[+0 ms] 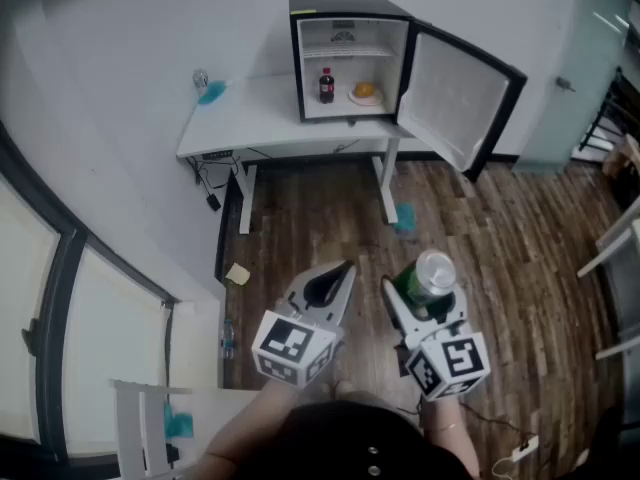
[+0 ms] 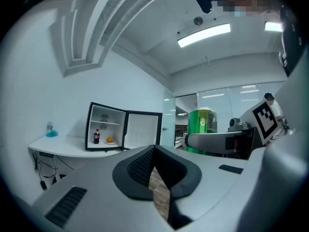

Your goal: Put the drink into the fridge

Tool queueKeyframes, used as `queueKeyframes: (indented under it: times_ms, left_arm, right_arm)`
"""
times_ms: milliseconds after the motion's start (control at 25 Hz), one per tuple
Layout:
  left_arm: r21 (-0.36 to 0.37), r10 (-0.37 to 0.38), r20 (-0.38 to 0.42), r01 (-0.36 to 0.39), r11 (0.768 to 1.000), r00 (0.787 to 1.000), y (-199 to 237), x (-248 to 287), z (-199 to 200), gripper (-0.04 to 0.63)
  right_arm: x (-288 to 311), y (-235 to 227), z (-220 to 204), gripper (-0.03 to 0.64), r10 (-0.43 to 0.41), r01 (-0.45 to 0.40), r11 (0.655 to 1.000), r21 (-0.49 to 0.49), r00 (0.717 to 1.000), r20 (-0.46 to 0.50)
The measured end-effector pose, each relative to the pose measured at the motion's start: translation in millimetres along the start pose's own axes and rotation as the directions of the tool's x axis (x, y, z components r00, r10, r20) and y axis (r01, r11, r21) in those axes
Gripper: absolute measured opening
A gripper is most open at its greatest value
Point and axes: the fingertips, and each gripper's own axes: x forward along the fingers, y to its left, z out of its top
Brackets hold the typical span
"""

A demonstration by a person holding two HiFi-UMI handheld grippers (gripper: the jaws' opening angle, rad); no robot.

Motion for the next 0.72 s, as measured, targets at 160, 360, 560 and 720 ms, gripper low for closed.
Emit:
queueKeyframes:
  times_ms: [160, 360, 560, 720]
  left_arm:
    - [-0.031, 0.027, -0.050, -0.029, 0.999, 0.998, 4, -5, -11, 0.006]
    - [-0.018, 0.018, -0.077, -0.020, 1.000, 0.997, 7, 2, -16, 0.006]
    - [-0.027, 0.028, -0.070, -0.030, 0.999, 0.997, 13, 2, -14, 0.006]
    - [-0.040, 0.036, -0.056, -0.038, 0.998, 0.998, 19, -1, -13, 0.006]
  right_arm:
    - [-2, 2, -6, 0.347, -0.007, 0.007, 1.000, 0.013, 0.999, -0.040]
    - [8, 5, -9, 0.347, 0.012, -0.013, 1.000, -0.020, 0.999, -0.053]
    - [18, 12, -8, 0.347, 0.022, -0.025, 0.999, -0.046, 0.998, -0.057]
    - [23, 18, -9, 0.347, 0.028, -0.031, 0.999, -0.037, 0.998, -0.060]
